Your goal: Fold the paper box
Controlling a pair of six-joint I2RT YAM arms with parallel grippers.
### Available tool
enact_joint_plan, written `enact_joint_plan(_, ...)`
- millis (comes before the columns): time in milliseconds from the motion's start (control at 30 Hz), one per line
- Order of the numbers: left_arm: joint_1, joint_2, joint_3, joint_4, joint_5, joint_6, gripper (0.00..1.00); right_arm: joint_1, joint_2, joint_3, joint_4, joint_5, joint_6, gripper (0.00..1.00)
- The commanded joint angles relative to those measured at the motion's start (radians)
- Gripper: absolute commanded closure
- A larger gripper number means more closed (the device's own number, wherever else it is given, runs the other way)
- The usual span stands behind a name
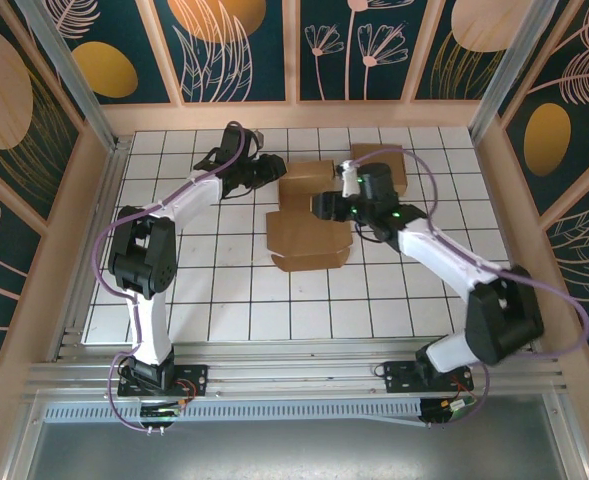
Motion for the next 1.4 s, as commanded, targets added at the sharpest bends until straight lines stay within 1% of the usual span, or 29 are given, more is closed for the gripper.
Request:
enact_joint_plan(0, -0.004, 0.006, 0.02, -0.069, -0.009, 0.031, 0.65, -0.106, -0.098, -0.093, 0.009, 0.019, -0.161, 0.22)
enact_joint_plan(33, -0.004, 0.005, 0.02, -0.068, -0.008, 0.031, 0.65, -0.154, -0.109, -0.133, 0.055, 0.02, -0.204, 0.18)
enact_joint_plan(100, -0.005, 0.006, 0.017, -0.064, -0.007, 0.03, 0.65, -0.208, -0.095, -0.192, 0.161, -0.022, -0.341, 0.19)
enact_joint_plan(167, -0.004, 0.012, 0.017, -0.067, -0.004, 0.032, 0.65, -0.214, -0.042, -0.211, 0.247, -0.006, -0.459, 0.16)
enact_joint_plan(233, -0.004, 0.011, 0.016, -0.067, -0.001, 0.032, 0.65, -0.208, 0.05, -0.174, 0.269, -0.045, -0.568, 0.16)
enact_joint_plan(367, -0.004, 0.007, 0.01, -0.067, -0.008, 0.031, 0.65, -0.202, 0.236, -0.033, 0.291, -0.068, -0.597, 0.16)
enact_joint_plan(500, -0.004, 0.005, 0.016, -0.078, -0.01, 0.032, 0.65, -0.182, 0.397, 0.11, 0.311, -0.047, -0.608, 0.2)
enact_joint_plan(633, -0.005, -0.002, 0.017, -0.08, -0.01, 0.033, 0.65, -0.148, 0.499, 0.2, 0.313, -0.04, -0.612, 0.22)
enact_joint_plan(700, -0.005, -0.005, 0.02, -0.082, -0.011, 0.036, 0.65, -0.129, 0.537, 0.229, 0.322, -0.004, -0.601, 0.24)
enact_joint_plan(833, -0.005, -0.001, 0.03, -0.087, -0.004, 0.037, 0.65, -0.106, 0.591, 0.265, 0.332, 0.063, -0.587, 0.36)
enact_joint_plan(967, -0.004, 0.0, 0.044, -0.094, 0.005, 0.03, 0.64, -0.075, 0.635, 0.294, 0.343, 0.196, -0.593, 0.45)
enact_joint_plan(1067, -0.005, -0.01, 0.051, -0.094, 0.006, 0.025, 0.63, -0.052, 0.674, 0.329, 0.305, 0.294, -0.59, 0.53)
enact_joint_plan(1133, -0.005, -0.018, 0.055, -0.094, 0.005, 0.025, 0.63, -0.048, 0.688, 0.343, 0.287, 0.307, -0.577, 0.6)
enact_joint_plan(1333, -0.004, -0.026, 0.071, -0.107, -0.005, 0.031, 0.62, -0.048, 0.709, 0.379, 0.221, 0.316, -0.548, 0.96)
enact_joint_plan(1367, -0.005, -0.028, 0.071, -0.105, -0.004, 0.03, 0.62, -0.048, 0.713, 0.39, 0.207, 0.332, -0.539, 1.0)
